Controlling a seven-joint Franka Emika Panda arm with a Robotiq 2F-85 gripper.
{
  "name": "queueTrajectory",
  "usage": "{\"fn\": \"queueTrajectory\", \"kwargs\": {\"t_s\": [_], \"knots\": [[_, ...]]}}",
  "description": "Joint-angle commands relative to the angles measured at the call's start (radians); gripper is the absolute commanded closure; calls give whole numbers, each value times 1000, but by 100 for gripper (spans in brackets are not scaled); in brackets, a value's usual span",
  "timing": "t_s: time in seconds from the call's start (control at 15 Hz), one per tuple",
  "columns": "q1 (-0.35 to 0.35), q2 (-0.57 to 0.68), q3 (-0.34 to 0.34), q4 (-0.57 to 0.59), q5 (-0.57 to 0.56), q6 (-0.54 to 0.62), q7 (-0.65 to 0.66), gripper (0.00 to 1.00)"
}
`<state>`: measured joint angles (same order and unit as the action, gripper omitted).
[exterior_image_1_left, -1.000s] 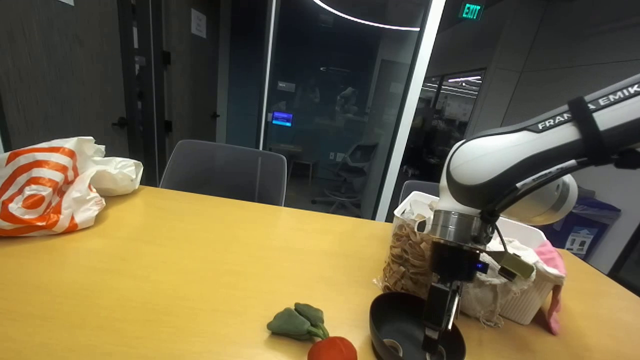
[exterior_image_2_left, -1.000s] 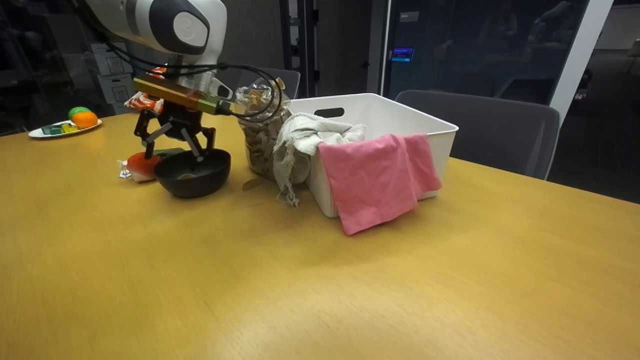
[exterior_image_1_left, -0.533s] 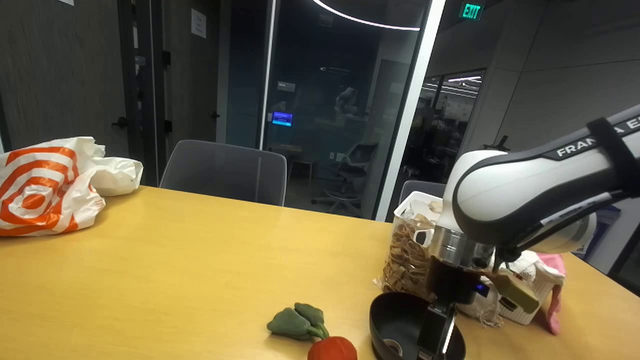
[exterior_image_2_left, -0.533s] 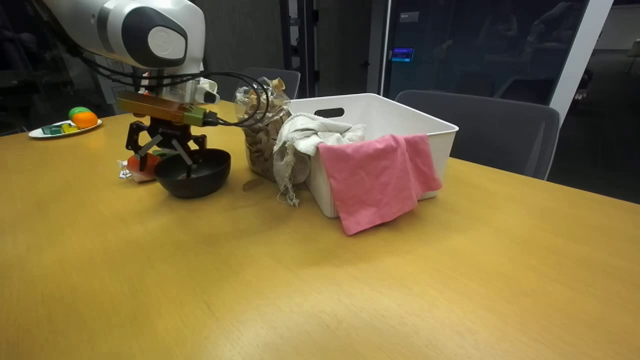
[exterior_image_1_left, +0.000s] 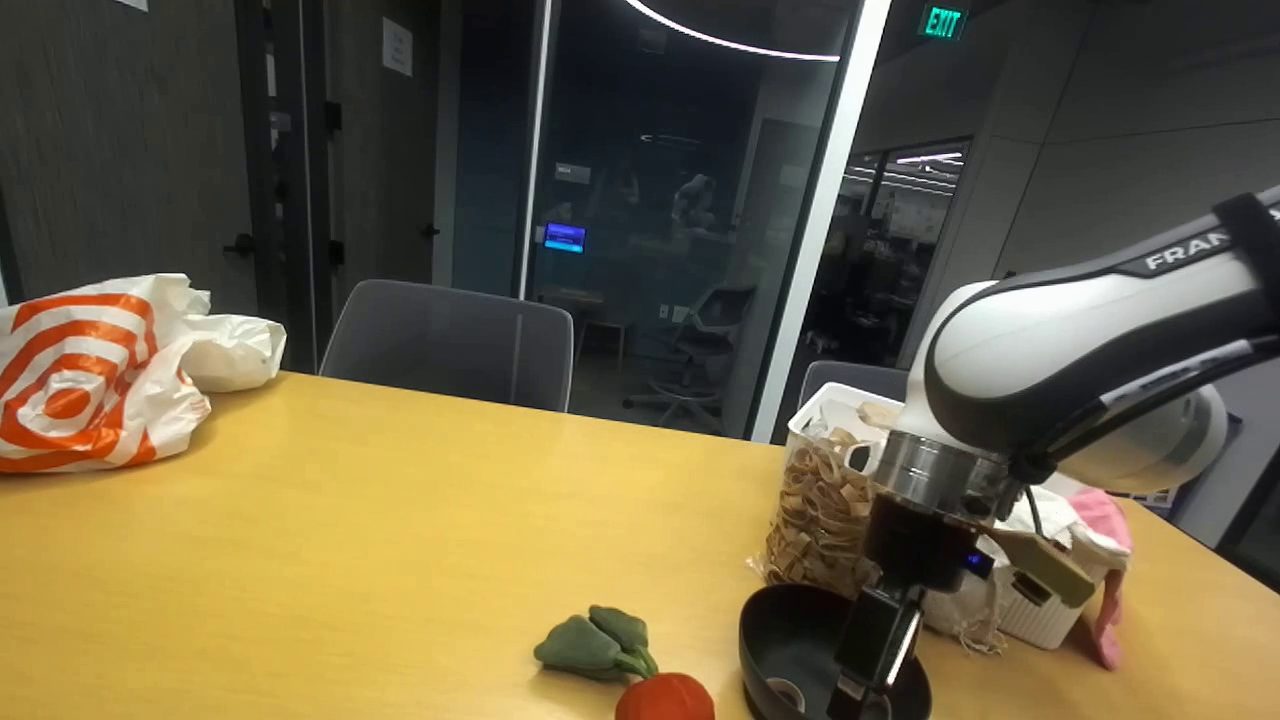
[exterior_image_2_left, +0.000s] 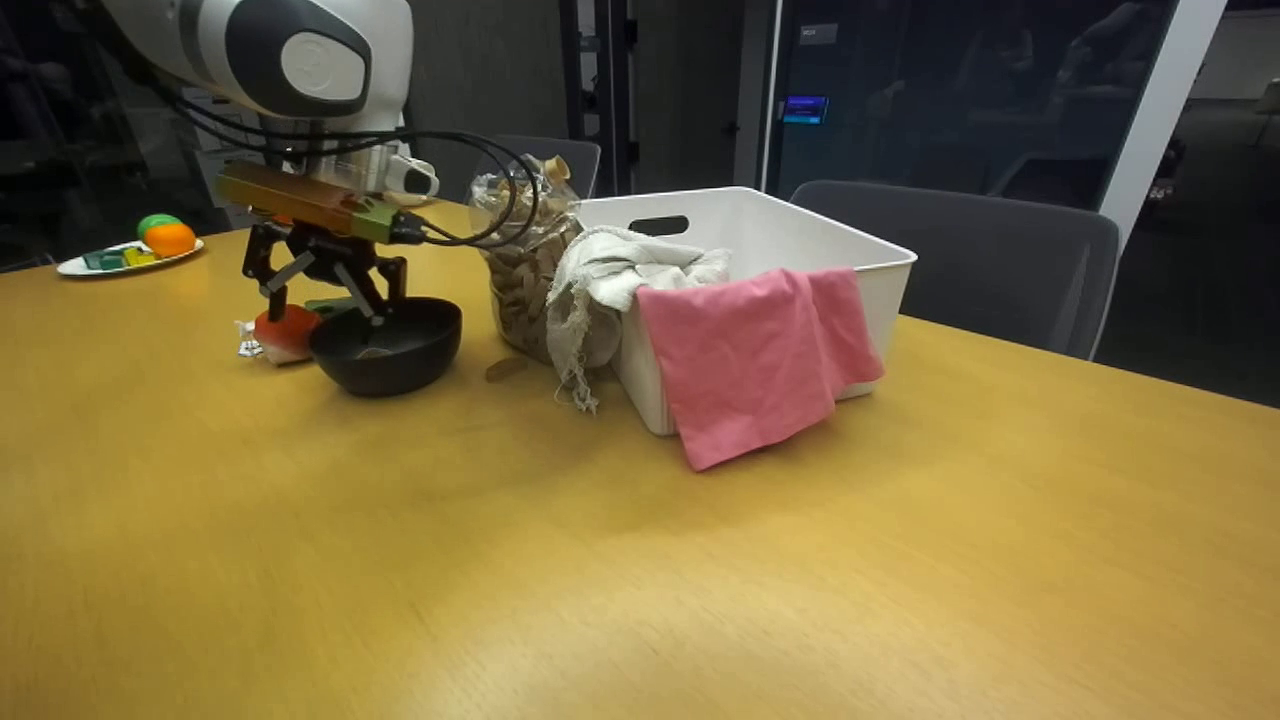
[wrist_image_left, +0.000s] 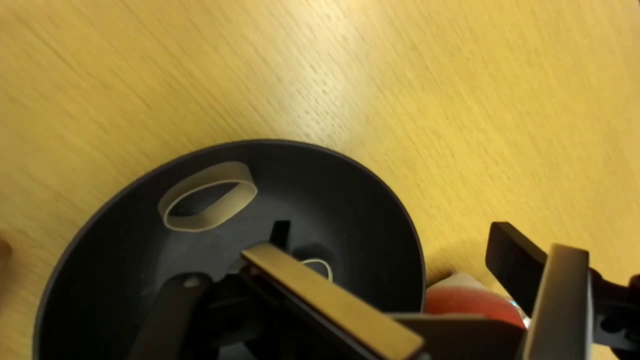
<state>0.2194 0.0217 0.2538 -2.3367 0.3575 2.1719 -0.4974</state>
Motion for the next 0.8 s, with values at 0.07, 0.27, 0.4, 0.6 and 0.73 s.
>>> {"fn": "queueTrajectory", "kwargs": {"t_s": [0.07, 0.27, 0.4, 0.6, 0.73], "knots": [[-10, -9, -22, 7, 132, -18, 46, 0], [-8, 10, -26, 2, 163, 82, 105, 0], [-6, 21, -26, -1, 143, 159, 167, 0], [-3, 32, -25, -22, 87, 241, 293, 0], [1, 30, -23, -40, 41, 256, 382, 0]]}}
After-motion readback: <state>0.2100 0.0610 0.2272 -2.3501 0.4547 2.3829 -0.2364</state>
